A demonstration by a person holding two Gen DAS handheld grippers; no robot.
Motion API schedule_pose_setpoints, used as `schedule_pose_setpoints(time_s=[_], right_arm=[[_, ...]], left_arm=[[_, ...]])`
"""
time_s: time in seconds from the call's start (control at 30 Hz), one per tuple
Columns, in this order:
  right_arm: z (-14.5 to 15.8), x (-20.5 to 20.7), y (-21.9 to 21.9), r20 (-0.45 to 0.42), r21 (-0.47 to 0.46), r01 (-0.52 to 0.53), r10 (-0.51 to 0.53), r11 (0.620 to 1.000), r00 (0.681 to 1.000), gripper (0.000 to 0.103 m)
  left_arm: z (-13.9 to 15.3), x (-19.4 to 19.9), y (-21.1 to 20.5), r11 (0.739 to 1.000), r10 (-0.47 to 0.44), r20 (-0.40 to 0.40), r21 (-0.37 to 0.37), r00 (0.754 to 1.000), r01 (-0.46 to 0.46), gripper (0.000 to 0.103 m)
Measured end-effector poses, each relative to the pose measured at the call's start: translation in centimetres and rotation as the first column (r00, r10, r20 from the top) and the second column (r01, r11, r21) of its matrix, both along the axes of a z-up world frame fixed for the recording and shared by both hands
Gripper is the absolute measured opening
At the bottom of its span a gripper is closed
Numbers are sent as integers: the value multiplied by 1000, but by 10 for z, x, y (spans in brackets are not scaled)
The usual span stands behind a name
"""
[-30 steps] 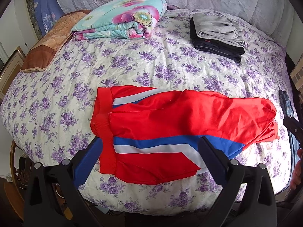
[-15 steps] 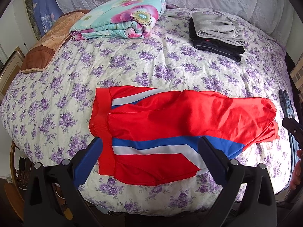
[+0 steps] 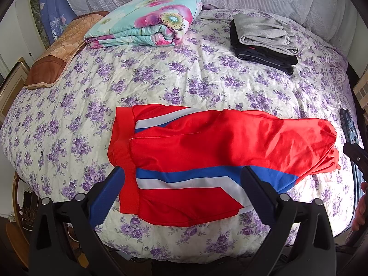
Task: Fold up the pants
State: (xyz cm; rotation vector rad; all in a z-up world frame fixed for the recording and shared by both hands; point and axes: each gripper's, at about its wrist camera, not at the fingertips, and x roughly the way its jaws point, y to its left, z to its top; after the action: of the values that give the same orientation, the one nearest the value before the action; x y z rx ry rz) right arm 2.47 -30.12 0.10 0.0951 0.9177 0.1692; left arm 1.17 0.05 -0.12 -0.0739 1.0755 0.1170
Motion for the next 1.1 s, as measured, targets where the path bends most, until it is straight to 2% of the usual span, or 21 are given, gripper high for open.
schedule_pose_setpoints(time_s=[0.97, 1.03, 1.1], right_arm=[[-10, 4, -8, -21, 9, 6, -6, 1000, 1000, 99], [-13, 6, -11, -38, 36, 9, -8, 999, 999, 99], [-20, 11, -23, -71, 90, 36, -30, 995, 997, 99]], left_arm=[[-9, 0, 1, 1000, 1, -12, -4, 1000, -1, 98], [-15, 2, 6, 999, 13, -23, -29, 1000, -14, 98], [-29, 1, 22, 994, 52, -56, -98, 997, -58, 98]])
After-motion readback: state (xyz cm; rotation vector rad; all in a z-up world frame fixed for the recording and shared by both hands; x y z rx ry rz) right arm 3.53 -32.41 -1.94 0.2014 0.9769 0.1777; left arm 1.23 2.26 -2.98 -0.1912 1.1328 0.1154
